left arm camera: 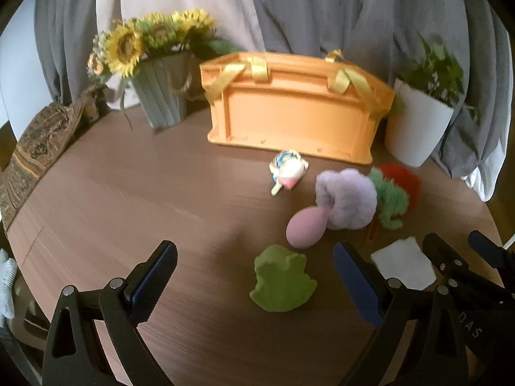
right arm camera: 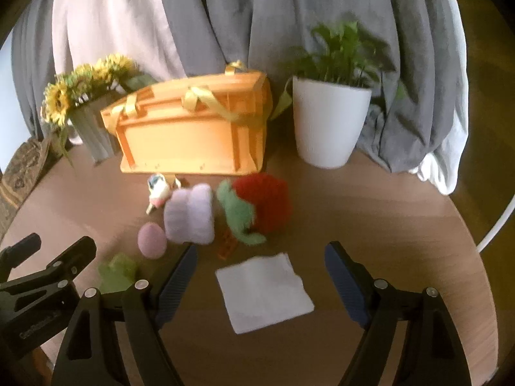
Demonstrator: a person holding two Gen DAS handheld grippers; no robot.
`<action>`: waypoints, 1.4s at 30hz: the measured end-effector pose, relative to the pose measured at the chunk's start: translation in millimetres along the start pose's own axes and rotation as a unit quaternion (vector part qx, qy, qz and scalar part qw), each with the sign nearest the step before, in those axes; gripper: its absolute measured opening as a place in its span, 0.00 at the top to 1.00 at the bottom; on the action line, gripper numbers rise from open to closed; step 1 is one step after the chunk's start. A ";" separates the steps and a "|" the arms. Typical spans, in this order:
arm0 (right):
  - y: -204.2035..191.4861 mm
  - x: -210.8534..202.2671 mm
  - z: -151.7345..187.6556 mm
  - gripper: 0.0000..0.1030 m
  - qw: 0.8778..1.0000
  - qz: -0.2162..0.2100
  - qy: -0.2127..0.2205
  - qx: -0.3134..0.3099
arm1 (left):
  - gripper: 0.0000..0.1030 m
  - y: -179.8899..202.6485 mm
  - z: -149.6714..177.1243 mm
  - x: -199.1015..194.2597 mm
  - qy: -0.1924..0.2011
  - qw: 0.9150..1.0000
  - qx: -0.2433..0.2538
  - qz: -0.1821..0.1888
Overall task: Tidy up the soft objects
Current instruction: 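Grasp the green frog sponge with the left tool while the right tool grasps the white napkin, then lift the frog sponge and napkin with both tools and carry them over the crate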
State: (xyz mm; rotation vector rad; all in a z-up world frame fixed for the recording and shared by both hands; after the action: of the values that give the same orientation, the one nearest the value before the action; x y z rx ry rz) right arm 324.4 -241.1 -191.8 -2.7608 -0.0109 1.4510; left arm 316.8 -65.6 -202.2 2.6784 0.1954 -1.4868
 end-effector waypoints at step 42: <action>-10.8 55.5 37.7 0.85 0.996 -0.034 -0.079 -0.012 | 0.53 12.7 22.1 47.5 -0.047 0.998 0.001 0.047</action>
State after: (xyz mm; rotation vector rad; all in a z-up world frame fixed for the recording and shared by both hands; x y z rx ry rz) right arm 324.9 -228.8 -258.6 -2.6289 -0.1250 1.6563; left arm 324.9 -77.2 -254.1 2.5726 0.0608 -1.5797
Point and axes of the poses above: each gripper's, at about its wrist camera, not at the fingertips, and x roughly the way its jaws point, y to its right, z to its underside, the point moved 10 cm from there along x, roughly the way its jaws point, and after that the axes turned 13 degrees about -y, right-handed, at the moved point
